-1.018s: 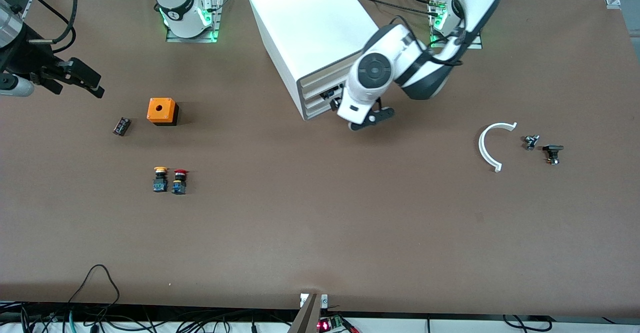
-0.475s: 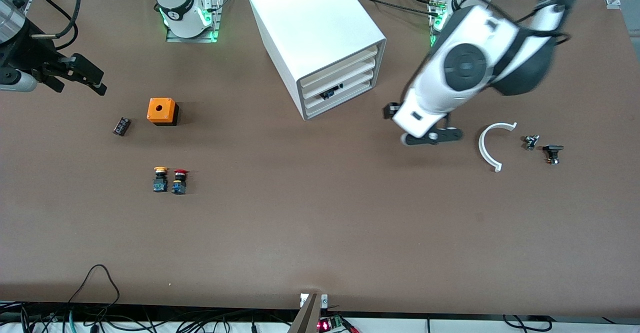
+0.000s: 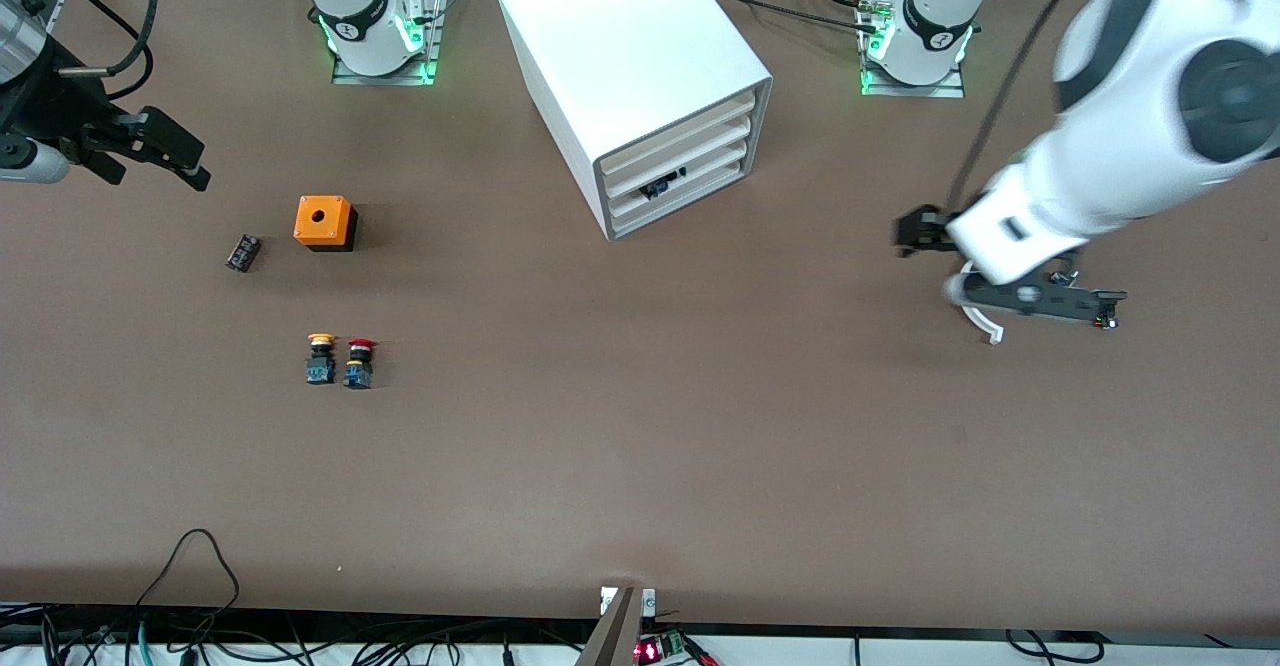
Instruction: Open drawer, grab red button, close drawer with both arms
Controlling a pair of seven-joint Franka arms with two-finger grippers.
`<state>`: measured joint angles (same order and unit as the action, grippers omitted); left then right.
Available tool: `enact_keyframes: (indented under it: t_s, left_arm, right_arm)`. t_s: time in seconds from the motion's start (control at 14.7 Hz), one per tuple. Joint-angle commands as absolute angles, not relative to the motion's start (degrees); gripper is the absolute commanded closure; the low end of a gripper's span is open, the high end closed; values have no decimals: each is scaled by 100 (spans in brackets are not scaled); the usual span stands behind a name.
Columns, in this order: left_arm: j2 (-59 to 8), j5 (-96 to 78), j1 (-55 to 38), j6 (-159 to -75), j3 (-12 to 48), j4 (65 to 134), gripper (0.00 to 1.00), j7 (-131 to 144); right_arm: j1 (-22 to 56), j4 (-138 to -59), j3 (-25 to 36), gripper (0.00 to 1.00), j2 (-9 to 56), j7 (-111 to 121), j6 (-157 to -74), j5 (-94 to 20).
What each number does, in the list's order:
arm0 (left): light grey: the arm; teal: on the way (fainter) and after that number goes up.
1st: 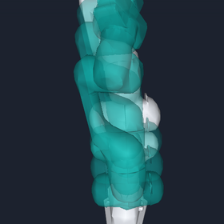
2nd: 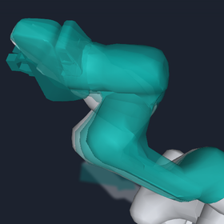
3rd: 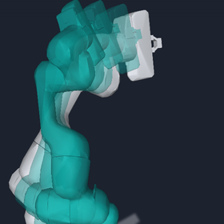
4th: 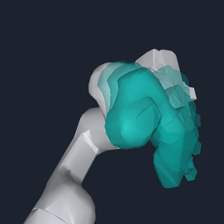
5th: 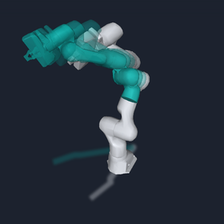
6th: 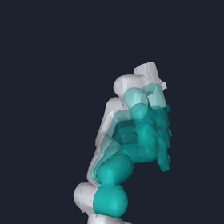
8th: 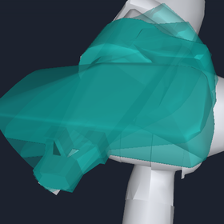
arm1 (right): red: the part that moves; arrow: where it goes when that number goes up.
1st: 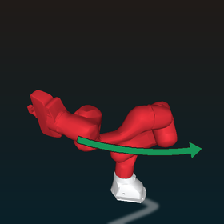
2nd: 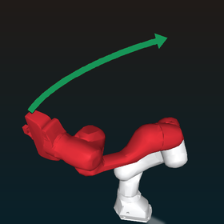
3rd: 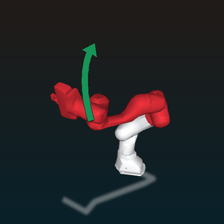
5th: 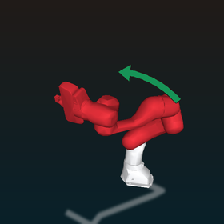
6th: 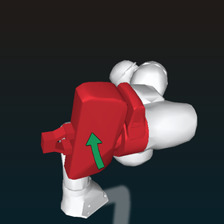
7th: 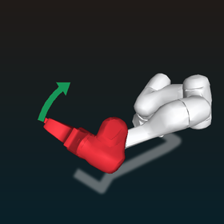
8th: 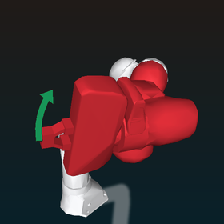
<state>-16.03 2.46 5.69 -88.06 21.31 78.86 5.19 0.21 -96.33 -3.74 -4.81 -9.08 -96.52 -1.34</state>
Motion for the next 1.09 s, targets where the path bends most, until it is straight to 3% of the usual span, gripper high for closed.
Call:
enact_keyframes:
  t_s: [0.0, 0.27, 0.54, 1.02]
  left_arm:
    - [-890, 18, 142, -8789, 1155, 8471, 0, -324]
    - [-151, 0, -386, -9131, 108, 9235, 0, -395]
    - [377, 52, -387, -9598, 53, 9975, 0, -509]
    - [167, 79, -325, -9413, 79, 9721, 0, -589]
  right_arm:
    - [-70, -9545, -448, 0, -510, -967, -9571, -97]
    - [-62, -9545, -457, 0, -510, -958, -9563, -88]
    - [-62, -9545, -457, 0, -510, -949, -9562, -97]
    - [-62, -9501, -457, 0, -501, -949, -9562, -97]
